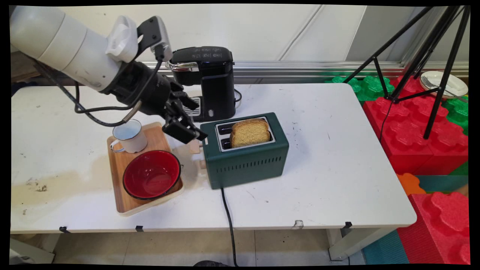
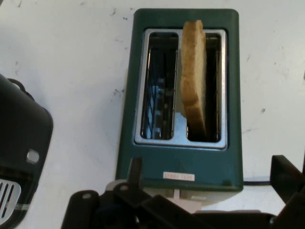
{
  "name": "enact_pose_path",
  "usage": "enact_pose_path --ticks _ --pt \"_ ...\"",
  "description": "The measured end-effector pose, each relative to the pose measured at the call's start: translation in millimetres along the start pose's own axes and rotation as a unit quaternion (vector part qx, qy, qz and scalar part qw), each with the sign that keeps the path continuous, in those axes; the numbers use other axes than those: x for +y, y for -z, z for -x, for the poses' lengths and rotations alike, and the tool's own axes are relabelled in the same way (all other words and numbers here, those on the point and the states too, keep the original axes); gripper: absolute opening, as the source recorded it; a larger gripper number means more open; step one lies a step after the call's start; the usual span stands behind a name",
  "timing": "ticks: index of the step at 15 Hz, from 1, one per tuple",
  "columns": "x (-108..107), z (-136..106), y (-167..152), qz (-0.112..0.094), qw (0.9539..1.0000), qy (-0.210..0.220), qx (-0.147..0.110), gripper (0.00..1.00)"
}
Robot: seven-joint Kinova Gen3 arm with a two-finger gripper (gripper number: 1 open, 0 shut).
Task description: Press the toaster switch
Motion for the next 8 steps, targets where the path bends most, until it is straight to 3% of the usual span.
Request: enact_pose_path --ticks 2,3,8 --pt "0 5 0 0.001 1.0000 0.000 -0.001 1.00" --pt "1 7 0 0.001 1.0000 0.000 -0.002 0.00" --pt "0 16 -1 -0.005 1.0000 -0.002 -0.007 0.00"
